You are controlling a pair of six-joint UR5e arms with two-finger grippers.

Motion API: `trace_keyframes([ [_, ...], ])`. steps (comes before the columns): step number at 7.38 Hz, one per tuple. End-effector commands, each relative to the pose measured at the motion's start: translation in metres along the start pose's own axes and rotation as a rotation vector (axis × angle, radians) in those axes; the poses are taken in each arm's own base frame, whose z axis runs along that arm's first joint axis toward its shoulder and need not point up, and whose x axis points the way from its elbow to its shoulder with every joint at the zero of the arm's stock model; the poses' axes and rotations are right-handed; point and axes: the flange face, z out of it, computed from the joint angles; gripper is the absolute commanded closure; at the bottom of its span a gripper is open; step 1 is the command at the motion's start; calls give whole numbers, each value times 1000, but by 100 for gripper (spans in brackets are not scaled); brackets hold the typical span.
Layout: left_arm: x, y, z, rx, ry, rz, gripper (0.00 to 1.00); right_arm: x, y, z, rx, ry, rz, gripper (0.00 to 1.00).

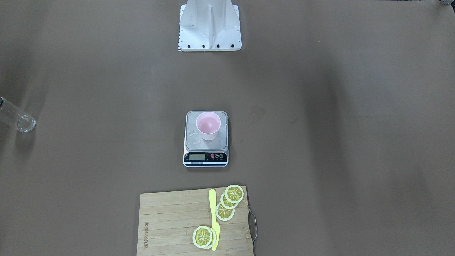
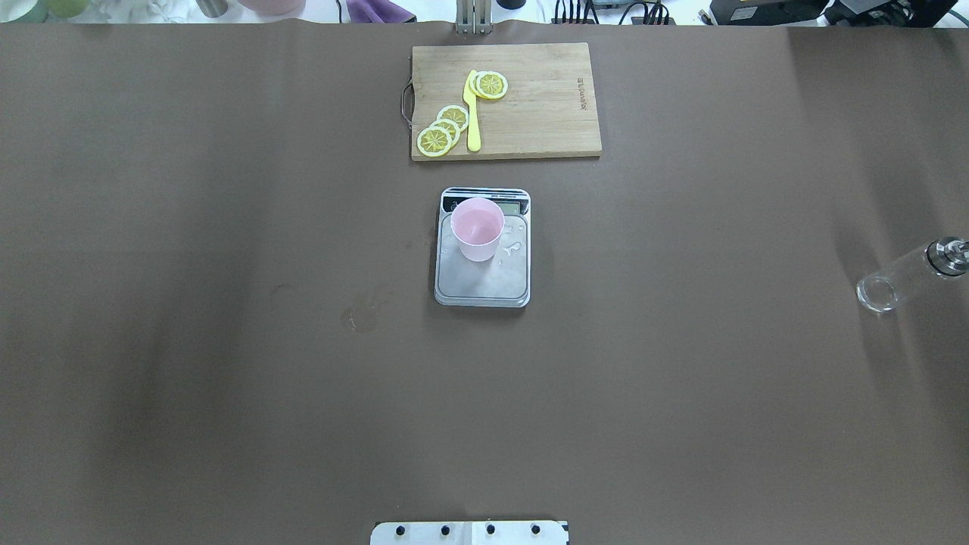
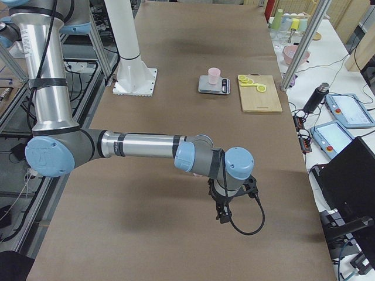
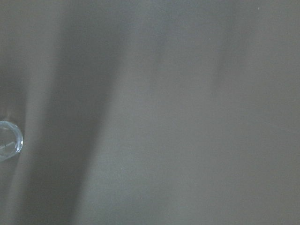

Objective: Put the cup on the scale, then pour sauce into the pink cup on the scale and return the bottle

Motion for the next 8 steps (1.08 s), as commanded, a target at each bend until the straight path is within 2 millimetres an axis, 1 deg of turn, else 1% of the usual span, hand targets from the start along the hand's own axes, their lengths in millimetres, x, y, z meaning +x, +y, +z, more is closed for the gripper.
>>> trace_keyframes([
  [1,3,19,-4,27,9,23,2,-6,-6,-3,4,5,-15,0],
  [2,-2,31,-6,56,-68,38,2,-10,-9,1,-9,13,-25,0],
  [3,1,33,-8,56,-53,41,2,-11,-11,-2,-3,13,-30,0],
  [4,-1,36,-2,39,-11,33,2,-13,-13,-3,2,17,-37,0],
  [5,6,33,-4,35,45,38,2,-13,-13,-5,5,20,-40,0],
  [6,8,32,-5,40,43,45,2,-14,-13,-5,5,19,-41,0],
  [7,7,33,-4,41,43,45,2,-16,-7,-5,5,17,-42,0],
  [8,2,35,0,32,42,38,2,-19,-9,0,-2,17,-52,0],
])
